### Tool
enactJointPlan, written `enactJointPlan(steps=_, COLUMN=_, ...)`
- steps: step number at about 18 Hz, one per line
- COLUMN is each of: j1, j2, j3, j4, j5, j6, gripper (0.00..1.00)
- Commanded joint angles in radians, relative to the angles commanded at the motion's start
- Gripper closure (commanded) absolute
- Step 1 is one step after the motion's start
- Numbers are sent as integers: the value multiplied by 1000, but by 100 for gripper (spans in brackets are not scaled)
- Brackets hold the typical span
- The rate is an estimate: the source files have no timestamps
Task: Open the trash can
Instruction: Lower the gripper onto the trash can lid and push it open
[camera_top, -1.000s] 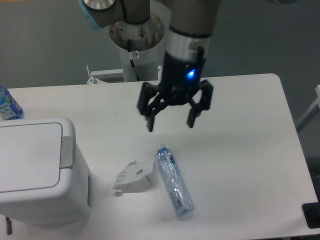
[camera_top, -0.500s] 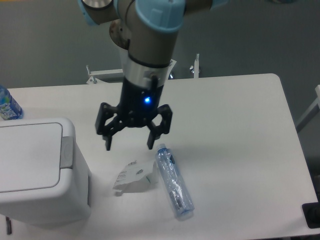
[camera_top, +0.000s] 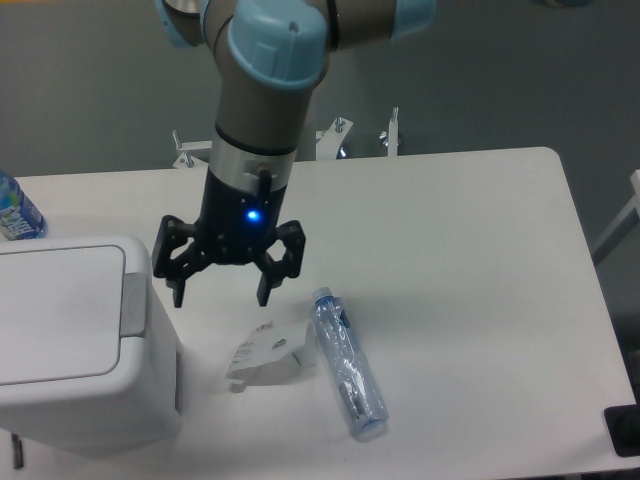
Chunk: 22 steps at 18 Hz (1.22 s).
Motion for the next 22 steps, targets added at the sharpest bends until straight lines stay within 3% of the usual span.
enactJointPlan(steps=22, j1=-40, j2=-29, j3=0, j4=3, j5=23, j6=3, gripper=0)
